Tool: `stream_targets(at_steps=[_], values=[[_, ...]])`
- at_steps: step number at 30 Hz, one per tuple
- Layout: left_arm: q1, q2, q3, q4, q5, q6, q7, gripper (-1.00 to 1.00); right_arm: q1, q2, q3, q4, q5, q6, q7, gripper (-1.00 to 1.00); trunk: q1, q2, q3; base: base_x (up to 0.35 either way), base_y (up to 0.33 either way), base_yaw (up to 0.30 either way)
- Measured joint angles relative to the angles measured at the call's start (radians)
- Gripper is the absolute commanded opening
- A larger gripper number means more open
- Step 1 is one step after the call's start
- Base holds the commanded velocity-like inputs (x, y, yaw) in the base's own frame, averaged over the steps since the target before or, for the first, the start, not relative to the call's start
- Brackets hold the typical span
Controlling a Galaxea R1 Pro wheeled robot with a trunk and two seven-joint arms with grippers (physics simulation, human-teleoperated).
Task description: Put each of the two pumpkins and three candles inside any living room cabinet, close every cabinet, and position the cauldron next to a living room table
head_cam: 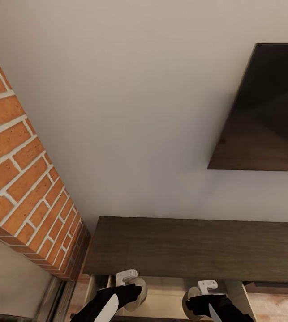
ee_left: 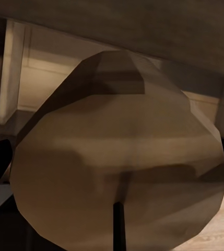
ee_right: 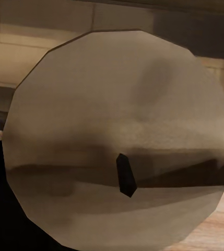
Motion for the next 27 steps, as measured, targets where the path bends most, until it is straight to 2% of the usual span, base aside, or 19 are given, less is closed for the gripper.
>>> stream_targets(at_steps=[6, 14, 17, 19, 22, 27], values=[[0.000, 0.000, 0.000, 0.000, 0.000, 0.001, 0.000, -1.00, 0.000, 0.000, 0.000, 0.001, 0.000, 0.000, 0.000, -1.00, -0.023, 0.042, 0.019, 0.000, 0.000, 0.000], [0.000, 0.001, 0.004, -0.003, 0.003, 0.000, -0.001, -1.00, 0.000, 0.000, 0.000, 0.002, 0.000, 0.000, 0.000, -1.00, -0.023, 0.042, 0.019, 0.000, 0.000, 0.000], [0.000, 0.001, 0.004, -0.002, 0.038, -0.001, -0.001, -1.00, 0.000, 0.000, 0.000, 0.002, 0.000, 0.000, 0.000, -1.00, -0.023, 0.042, 0.019, 0.000, 0.000, 0.000], [0.000, 0.002, 0.004, -0.001, 0.086, -0.001, -0.001, -1.00, 0.000, 0.000, 0.000, 0.002, 0.000, 0.000, 0.000, -1.00, -0.019, 0.036, 0.016, 0.000, 0.000, 0.000], [0.000, 0.003, 0.006, 0.000, 0.133, 0.001, 0.000, -1.00, 0.000, 0.000, 0.000, 0.003, 0.000, 0.000, 0.000, -1.00, -0.008, 0.015, 0.006, 0.000, 0.000, 0.000], [0.000, 0.011, 0.005, 0.000, 0.145, 0.003, 0.002, -1.00, 0.000, 0.000, 0.000, 0.003, 0.000, 0.000, 0.000, -1.00, 0.011, -0.020, -0.009, 0.000, 0.000, 0.000]])
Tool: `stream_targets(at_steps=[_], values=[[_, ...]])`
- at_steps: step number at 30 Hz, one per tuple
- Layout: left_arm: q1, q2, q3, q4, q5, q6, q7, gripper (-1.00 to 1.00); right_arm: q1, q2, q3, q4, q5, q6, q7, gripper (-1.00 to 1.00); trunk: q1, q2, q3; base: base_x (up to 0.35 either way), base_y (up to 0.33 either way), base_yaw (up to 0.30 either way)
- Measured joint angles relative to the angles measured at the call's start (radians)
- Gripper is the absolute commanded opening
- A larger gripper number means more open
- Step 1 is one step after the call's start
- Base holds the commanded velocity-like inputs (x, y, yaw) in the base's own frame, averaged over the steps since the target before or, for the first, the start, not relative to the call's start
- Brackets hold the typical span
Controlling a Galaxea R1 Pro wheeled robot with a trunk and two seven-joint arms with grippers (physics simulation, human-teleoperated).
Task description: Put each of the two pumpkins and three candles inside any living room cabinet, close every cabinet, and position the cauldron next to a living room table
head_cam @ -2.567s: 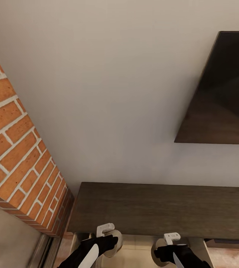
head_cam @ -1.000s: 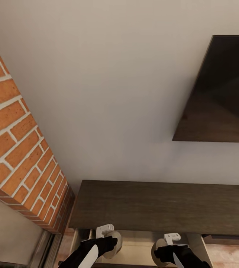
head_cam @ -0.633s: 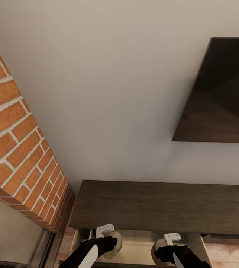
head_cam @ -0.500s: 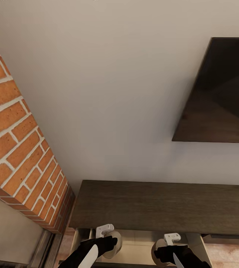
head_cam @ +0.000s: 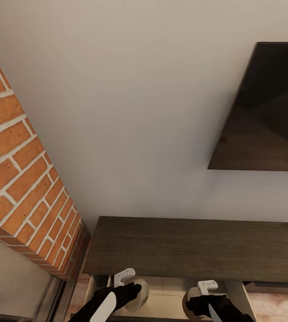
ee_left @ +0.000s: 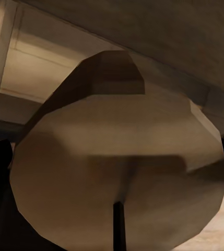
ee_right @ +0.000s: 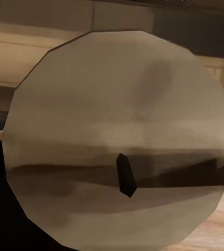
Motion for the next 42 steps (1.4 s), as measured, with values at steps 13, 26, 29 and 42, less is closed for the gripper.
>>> stream_targets(at_steps=[13, 26, 29, 42], values=[[0.000, 0.003, 0.001, 0.000, 0.002, 0.003, 0.003, -1.00, 0.000, 0.001, 0.000, 0.000, 0.000, 0.002, 0.000, -1.00, 0.050, -0.091, -0.041, 0.000, 0.000, 0.000], [0.000, 0.001, 0.000, 0.002, 0.001, 0.003, 0.005, -1.00, 0.000, 0.011, 0.000, 0.000, -0.001, 0.006, -0.003, -1.00, 0.100, -0.182, -0.081, 0.000, 0.000, 0.000], [0.000, 0.001, 0.000, 0.002, 0.001, 0.003, 0.005, -1.00, 0.000, 0.013, 0.000, 0.000, 0.000, 0.007, -0.004, -1.00, 0.111, -0.203, -0.091, 0.000, 0.000, 0.000], [0.000, 0.002, 0.000, 0.003, -0.002, 0.013, 0.036, -1.00, 0.000, 0.014, 0.000, 0.003, 0.000, 0.006, -0.007, -1.00, 0.161, -0.294, -0.132, 0.000, 0.000, 0.000]])
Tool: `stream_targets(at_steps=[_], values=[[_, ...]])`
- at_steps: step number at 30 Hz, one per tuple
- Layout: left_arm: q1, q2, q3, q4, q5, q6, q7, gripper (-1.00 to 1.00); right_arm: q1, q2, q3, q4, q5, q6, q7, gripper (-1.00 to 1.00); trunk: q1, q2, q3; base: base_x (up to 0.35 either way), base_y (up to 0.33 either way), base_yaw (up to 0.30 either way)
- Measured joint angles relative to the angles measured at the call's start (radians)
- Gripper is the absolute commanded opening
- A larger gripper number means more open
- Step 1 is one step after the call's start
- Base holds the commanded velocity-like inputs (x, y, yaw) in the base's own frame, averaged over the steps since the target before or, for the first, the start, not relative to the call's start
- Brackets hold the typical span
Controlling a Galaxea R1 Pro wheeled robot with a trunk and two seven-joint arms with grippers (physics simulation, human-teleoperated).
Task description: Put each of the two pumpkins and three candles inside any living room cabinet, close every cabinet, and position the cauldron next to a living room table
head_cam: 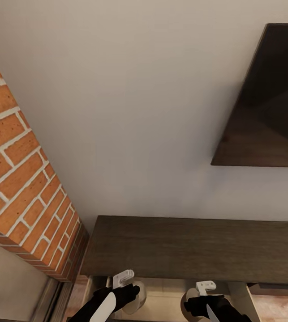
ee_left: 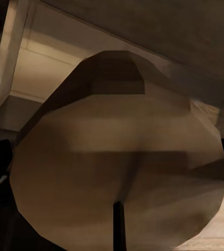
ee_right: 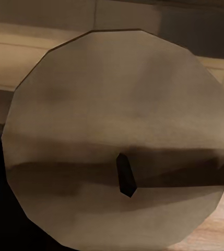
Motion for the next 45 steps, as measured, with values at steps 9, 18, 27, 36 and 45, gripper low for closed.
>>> stream_targets(at_steps=[9, 18, 27, 36, 45], values=[[0.000, -0.002, -0.001, -0.002, 0.004, -0.004, 0.103, -1.00, 0.000, 0.000, 0.000, 0.000, -0.001, -0.002, 0.000, -1.00, 0.034, -0.063, -0.027, 0.000, 0.000, -0.064], [0.000, -0.004, -0.001, -0.002, 0.004, -0.005, 0.103, -1.00, 0.000, 0.000, 0.000, 0.000, -0.001, -0.002, 0.000, -1.00, 0.069, -0.126, -0.053, 0.000, 0.000, -0.044], [0.006, -0.001, -0.004, 0.001, 0.008, -0.012, 0.096, -1.00, -0.006, 0.008, 0.003, -0.006, -0.006, -0.011, 0.009, -1.00, 0.100, -0.182, -0.078, 0.000, 0.000, 0.000], [0.014, 0.023, -0.007, -0.010, -0.005, -0.016, 0.101, -1.00, -0.037, 0.019, -0.001, -0.037, -0.001, 0.003, 0.019, -1.00, 0.100, -0.182, -0.078, 0.000, 0.000, 0.000], [0.014, 0.025, -0.008, -0.013, -0.004, -0.016, 0.101, -1.00, -0.039, 0.020, -0.003, -0.035, -0.001, 0.006, 0.015, -1.00, 0.100, -0.182, -0.078, 0.000, 0.000, 0.000]])
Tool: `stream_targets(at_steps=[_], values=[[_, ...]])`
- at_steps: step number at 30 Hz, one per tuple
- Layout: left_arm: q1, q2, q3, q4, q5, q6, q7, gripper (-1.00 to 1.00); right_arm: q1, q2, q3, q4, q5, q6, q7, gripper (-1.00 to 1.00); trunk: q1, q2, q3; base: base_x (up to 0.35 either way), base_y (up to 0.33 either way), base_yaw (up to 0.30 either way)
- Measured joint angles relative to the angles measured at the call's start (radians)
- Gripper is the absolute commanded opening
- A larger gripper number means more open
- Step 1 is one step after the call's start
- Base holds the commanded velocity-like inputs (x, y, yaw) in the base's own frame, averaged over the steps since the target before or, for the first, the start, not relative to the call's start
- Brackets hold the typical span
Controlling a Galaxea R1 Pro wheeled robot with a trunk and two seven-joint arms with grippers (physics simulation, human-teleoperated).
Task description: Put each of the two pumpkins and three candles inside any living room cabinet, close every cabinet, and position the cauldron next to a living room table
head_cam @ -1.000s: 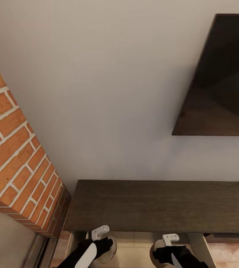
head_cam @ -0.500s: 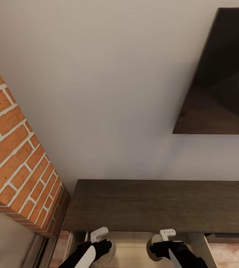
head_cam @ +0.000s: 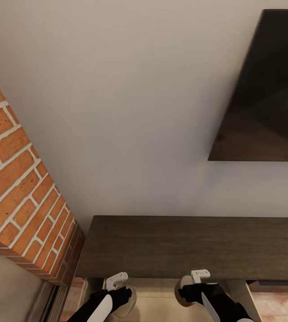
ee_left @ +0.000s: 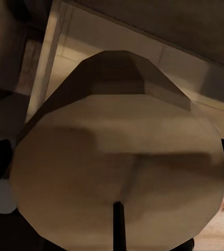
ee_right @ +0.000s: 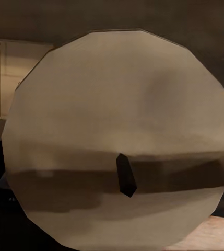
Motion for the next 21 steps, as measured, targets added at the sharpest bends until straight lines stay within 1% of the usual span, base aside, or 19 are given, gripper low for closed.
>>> stream_targets(at_steps=[5, 9, 10, 11, 13, 18, 21], values=[[-0.001, -0.008, 0.001, -0.006, 0.000, 0.002, 0.007, -1.00, -0.001, 0.002, 0.000, 0.014, -0.005, 0.000, -0.018, -1.00, 0.000, 0.000, 0.000, 0.000, 0.000, 0.000], [-0.002, -0.012, 0.001, -0.022, -0.008, 0.004, 0.016, -1.00, 0.000, 0.023, -0.001, 0.030, -0.007, -0.001, -0.036, -1.00, 0.000, 0.000, 0.000, 0.000, 0.000, 0.000], [-0.002, -0.012, 0.002, -0.023, -0.011, 0.005, 0.031, -1.00, 0.000, 0.043, -0.002, 0.040, 0.000, -0.003, -0.170, -1.00, 0.000, 0.000, 0.000, 0.000, 0.000, 0.000], [-0.002, -0.012, 0.002, -0.024, -0.011, 0.004, 0.045, -1.00, -0.001, 0.048, -0.001, 0.045, 0.001, -0.004, -0.193, -1.00, 0.000, 0.000, 0.000, 0.000, 0.000, 0.000], [-0.002, -0.011, 0.002, -0.029, -0.010, 0.004, 0.065, -1.00, -0.001, 0.056, -0.001, 0.052, -0.002, -0.007, -0.211, -1.00, 0.000, 0.000, 0.000, 0.000, 0.000, 0.000], [-0.002, -0.011, 0.002, -0.047, -0.007, 0.004, 0.076, -1.00, -0.001, 0.057, 0.000, 0.053, 0.000, -0.010, -0.217, -1.00, 0.000, 0.000, 0.000, 0.000, 0.000, 0.000], [-0.002, -0.009, 0.003, -0.049, -0.008, 0.005, 0.077, -1.00, -0.001, 0.057, 0.000, 0.052, -0.001, -0.010, -0.214, -1.00, 0.011, -0.021, -0.009, 0.000, 0.000, 0.000]])
